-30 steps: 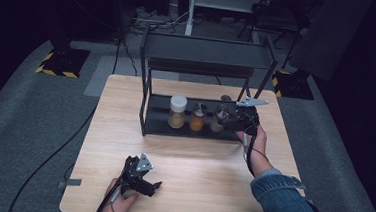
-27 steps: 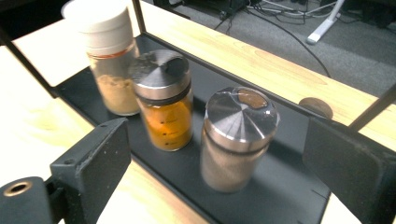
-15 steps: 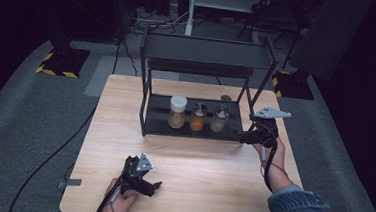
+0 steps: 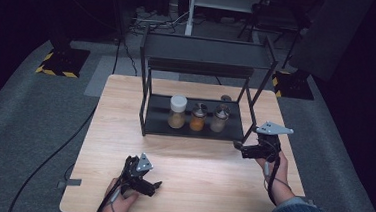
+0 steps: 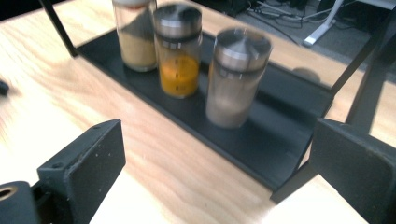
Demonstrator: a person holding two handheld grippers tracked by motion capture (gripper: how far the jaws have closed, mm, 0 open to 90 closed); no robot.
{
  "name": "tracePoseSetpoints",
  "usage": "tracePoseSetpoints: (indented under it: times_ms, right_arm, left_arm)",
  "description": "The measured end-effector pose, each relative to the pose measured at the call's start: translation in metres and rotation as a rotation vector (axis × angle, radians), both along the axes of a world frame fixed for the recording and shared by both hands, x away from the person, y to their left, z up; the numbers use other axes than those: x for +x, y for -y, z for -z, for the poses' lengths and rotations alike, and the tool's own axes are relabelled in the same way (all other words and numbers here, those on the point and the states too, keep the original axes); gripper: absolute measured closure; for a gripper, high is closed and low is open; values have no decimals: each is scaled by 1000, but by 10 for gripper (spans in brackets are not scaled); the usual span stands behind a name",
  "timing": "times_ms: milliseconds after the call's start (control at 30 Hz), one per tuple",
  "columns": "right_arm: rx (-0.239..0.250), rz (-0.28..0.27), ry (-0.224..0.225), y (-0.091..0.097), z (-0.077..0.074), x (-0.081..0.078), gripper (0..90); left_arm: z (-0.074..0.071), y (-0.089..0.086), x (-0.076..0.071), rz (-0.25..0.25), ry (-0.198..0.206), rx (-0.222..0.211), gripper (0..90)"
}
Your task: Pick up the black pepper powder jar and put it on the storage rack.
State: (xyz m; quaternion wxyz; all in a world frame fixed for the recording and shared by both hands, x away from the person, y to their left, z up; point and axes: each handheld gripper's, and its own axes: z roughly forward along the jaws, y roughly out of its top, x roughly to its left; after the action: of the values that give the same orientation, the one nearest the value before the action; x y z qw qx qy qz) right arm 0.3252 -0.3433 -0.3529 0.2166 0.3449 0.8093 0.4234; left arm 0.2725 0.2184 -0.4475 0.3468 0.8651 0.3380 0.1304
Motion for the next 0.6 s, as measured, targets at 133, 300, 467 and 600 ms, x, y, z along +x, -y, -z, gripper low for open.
tracePoseSetpoints:
  times_ms: [133, 300, 467, 600]
  right_arm:
    - [-10, 2, -22, 2, 14, -1, 32]
    - [-24, 14, -51, 4, 30, -2, 32]
    - [-39, 21, -78, 4, 46, -4, 31]
    - [-50, 24, -98, 4, 57, -5, 31]
  left_arm:
    - [0, 0, 0, 0, 0, 0, 0]
    - [0, 0, 0, 0, 0, 0, 0]
    - [0, 0, 0, 0, 0, 0, 0]
    - [0, 0, 0, 0, 0, 0, 0]
